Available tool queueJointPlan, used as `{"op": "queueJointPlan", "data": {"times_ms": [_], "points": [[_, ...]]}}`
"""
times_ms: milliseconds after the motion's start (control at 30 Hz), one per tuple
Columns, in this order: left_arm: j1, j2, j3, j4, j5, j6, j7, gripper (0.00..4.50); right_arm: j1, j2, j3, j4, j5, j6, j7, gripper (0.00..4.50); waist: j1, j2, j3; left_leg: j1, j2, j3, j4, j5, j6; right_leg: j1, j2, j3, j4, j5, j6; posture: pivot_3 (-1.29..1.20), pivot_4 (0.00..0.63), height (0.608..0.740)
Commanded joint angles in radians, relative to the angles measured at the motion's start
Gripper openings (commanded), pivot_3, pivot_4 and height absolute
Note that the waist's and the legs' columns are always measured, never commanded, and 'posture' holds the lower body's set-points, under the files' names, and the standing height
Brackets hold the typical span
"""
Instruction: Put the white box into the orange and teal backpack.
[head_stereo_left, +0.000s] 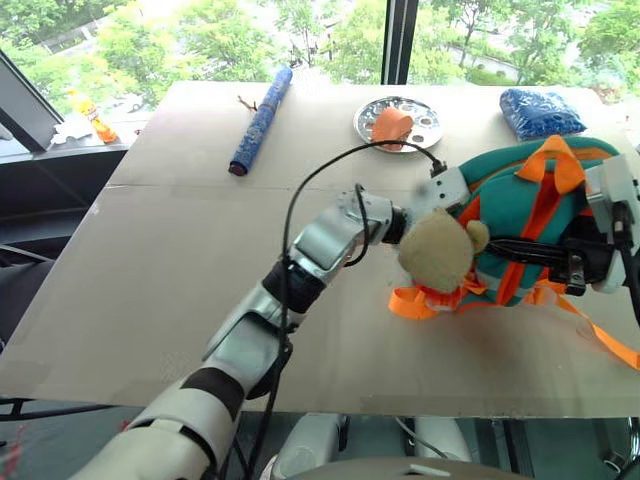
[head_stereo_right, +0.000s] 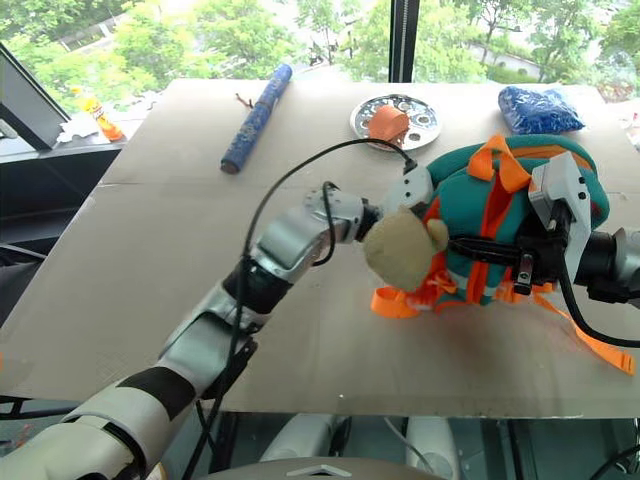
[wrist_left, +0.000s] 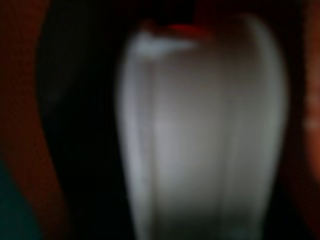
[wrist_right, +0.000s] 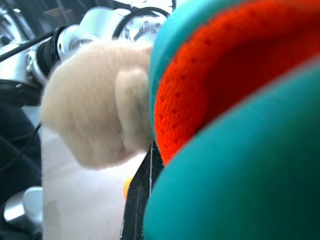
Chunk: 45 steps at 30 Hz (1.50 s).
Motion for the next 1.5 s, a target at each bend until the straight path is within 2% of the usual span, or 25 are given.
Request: {"op": "queueJointPlan", "data": {"times_ms": [33,100,133,333,467,500,567,667,800,900,1000,1167,1267,1367,1433,1500], "points": [[0.01,-0.007,0.03,-0.007,-0.012,-0.008,-0.037,3.6,0.008,0.001,-0.06,-0.028,0.028,-0.013,-0.029,0.0,0.001,0.0,0.0,0.0,0.0,0.0,0.0,0.0,0.0,0.0,0.0,0.0,0.0,0.0,0.0,0.0,0.15,0.731],[0.016,0.041,0.117,-0.077,-0.085,0.056,-0.078,4.36,0.027,-0.002,-0.085,-0.025,0.033,-0.012,-0.036,0.0,-0.002,0.0,0.0,0.0,0.0,0.0,0.0,0.0,0.0,0.0,0.0,0.0,0.001,0.0,0.0,0.0,0.15,0.731],[0.017,0.074,0.162,-0.109,-0.122,0.096,-0.098,4.47,0.038,-0.005,-0.095,-0.022,0.031,-0.014,-0.035,0.0,-0.009,0.0,0.0,0.0,0.0,0.0,0.001,0.0,0.0,0.0,0.0,0.0,0.001,0.0,0.0,0.0,0.15,0.731],[0.022,0.249,0.368,-0.226,-0.37,0.36,-0.208,4.47,0.063,-0.011,-0.103,-0.002,0.008,-0.031,-0.036,0.0,-0.024,0.0,0.0,0.0,0.001,0.0,0.001,0.0,0.0,-0.002,0.001,0.001,0.003,0.0,0.0,0.0,0.15,0.731],[0.029,0.312,0.442,-0.225,-0.447,0.422,-0.242,4.47,0.048,-0.008,-0.072,0.02,-0.02,-0.049,-0.032,0.0,-0.015,0.0,0.0,-0.001,0.0,-0.001,0.002,0.0,0.0,-0.001,0.001,0.0,0.002,0.0,0.0,0.0,0.15,0.731],[0.04,0.321,0.447,-0.223,-0.419,0.369,-0.229,4.47,0.035,-0.005,-0.054,0.028,-0.027,-0.052,-0.032,0.0,-0.012,0.0,0.0,-0.001,0.0,-0.001,0.003,0.0,0.0,-0.001,0.001,0.0,0.002,0.0,0.0,0.0,0.15,0.731],[0.064,0.354,0.475,-0.239,-0.435,0.373,-0.233,4.47,0.002,0.0,-0.015,0.044,-0.049,-0.062,-0.034,0.0,-0.012,0.0,0.0,-0.001,0.0,-0.001,0.003,0.0,0.0,-0.001,0.001,0.0,0.002,0.0,0.0,0.0,0.15,0.731],[0.072,0.407,0.53,-0.256,-0.508,0.459,-0.25,4.47,-0.027,0.004,0.011,0.061,-0.064,-0.068,-0.028,0.0,-0.014,0.0,0.0,-0.001,0.0,-0.001,0.003,0.0,0.0,-0.001,0.001,0.0,0.002,0.0,0.0,0.0,0.15,0.731],[0.104,0.494,0.518,-0.318,-0.541,0.483,-0.315,4.47,-0.057,0.012,0.046,0.079,-0.084,-0.08,-0.022,0.0,-0.015,0.0,0.0,-0.001,0.001,-0.001,0.003,0.0,0.0,-0.001,0.001,0.0,0.002,0.0,0.0,0.0,0.15,0.731],[0.109,0.51,0.517,-0.337,-0.559,0.495,-0.311,4.47,-0.074,0.018,0.066,0.086,-0.095,-0.082,-0.017,0.0,-0.012,0.0,0.0,-0.001,0.001,-0.001,0.003,0.0,0.0,-0.001,0.001,0.0,0.002,0.0,0.0,0.0,0.15,0.731],[0.127,0.483,0.467,-0.358,-0.506,0.438,-0.285,4.47,-0.088,0.022,0.079,0.094,-0.099,-0.085,-0.013,0.0,-0.011,0.0,0.0,-0.001,0.0,-0.002,0.003,0.0,0.0,-0.001,0.001,-0.001,0.002,0.0,0.0,0.0,0.15,0.731],[0.142,0.372,0.342,-0.346,-0.382,0.341,-0.178,4.47,-0.099,0.028,0.093,0.091,-0.104,-0.084,-0.013,0.0,-0.012,0.0,0.0,0.0,0.0,-0.001,0.004,0.0,0.0,0.001,0.0,-0.001,0.002,0.0,0.0,0.0,0.15,0.731],[0.138,0.323,0.343,-0.324,-0.361,0.318,-0.125,3.6,-0.095,0.029,0.087,0.085,-0.101,-0.08,-0.012,0.0,-0.015,0.0,0.0,-0.001,0.0,-0.001,0.004,0.0,0.0,0.0,0.001,-0.001,0.002,0.0,0.0,0.0,0.15,0.731],[0.155,0.33,0.339,-0.347,-0.367,0.293,-0.161,2.65,-0.086,0.029,0.081,0.077,-0.102,-0.081,-0.015,0.0,-0.015,0.0,0.0,-0.001,0.001,-0.001,0.004,0.0,0.0,0.0,0.001,0.0,0.002,0.0,0.0,0.0,0.15,0.731],[0.151,0.333,0.373,-0.333,-0.398,0.308,-0.165,2.21,-0.085,0.031,0.079,0.077,-0.102,-0.081,-0.019,0.0,-0.014,0.0,0.0,-0.001,0.001,-0.001,0.004,0.0,0.0,0.0,0.001,0.0,0.002,0.0,0.0,0.0,0.15,0.731],[0.146,0.338,0.407,-0.317,-0.415,0.307,-0.164,2.11,-0.084,0.036,0.072,0.079,-0.11,-0.09,-0.029,0.0,-0.013,0.0,0.0,-0.001,0.0,-0.001,0.004,0.0,0.0,0.0,0.001,0.0,0.002,0.0,0.0,0.0,0.15,0.731]]}}
